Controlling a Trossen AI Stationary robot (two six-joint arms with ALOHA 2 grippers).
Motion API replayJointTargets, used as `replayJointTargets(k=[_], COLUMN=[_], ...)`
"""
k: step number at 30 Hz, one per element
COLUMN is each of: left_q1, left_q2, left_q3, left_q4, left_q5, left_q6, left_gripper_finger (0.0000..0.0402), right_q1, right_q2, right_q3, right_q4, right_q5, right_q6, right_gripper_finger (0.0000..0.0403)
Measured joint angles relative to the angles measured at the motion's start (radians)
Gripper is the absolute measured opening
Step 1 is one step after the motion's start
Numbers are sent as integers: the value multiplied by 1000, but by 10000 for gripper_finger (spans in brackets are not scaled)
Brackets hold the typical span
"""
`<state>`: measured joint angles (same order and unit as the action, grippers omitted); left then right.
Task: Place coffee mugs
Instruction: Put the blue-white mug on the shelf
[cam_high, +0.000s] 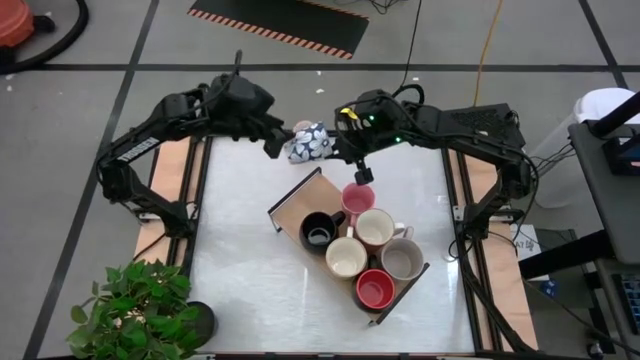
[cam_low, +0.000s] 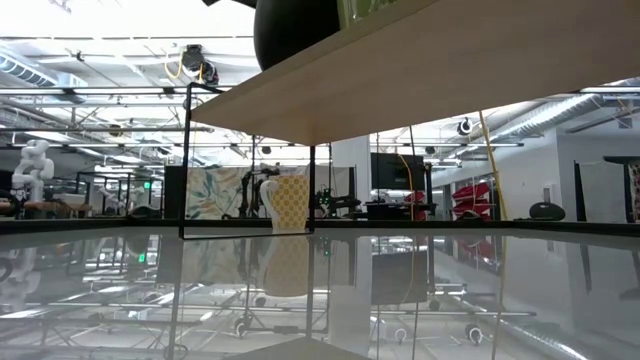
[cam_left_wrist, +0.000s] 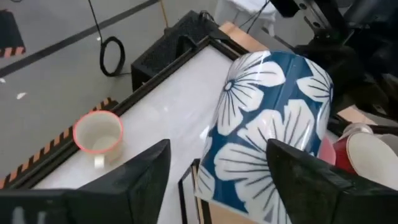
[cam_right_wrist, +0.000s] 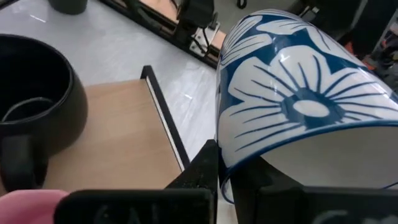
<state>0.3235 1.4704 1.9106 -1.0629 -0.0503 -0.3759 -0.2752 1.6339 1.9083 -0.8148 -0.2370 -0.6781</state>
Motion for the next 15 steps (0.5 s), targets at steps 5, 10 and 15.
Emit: replayJointTargets(k=[5,10,15], left_q1=[-6,-5,-6], left_q2=[1,6,15], left_q3=[0,-8,-41], left_q4=[-53,-112,-109], left_q5=[33,73,112], left_q6=[13,54,62], left_gripper_finger=[213,151,114], right_q1=[0,0,0], right_q2=[1,1,1], right_q3=[-14,-56,-63], right_q4=[-3,-6,-4], right_q5=[0,0,1], right_q6=[-54,-120,-146], right_gripper_finger=[8,10,11])
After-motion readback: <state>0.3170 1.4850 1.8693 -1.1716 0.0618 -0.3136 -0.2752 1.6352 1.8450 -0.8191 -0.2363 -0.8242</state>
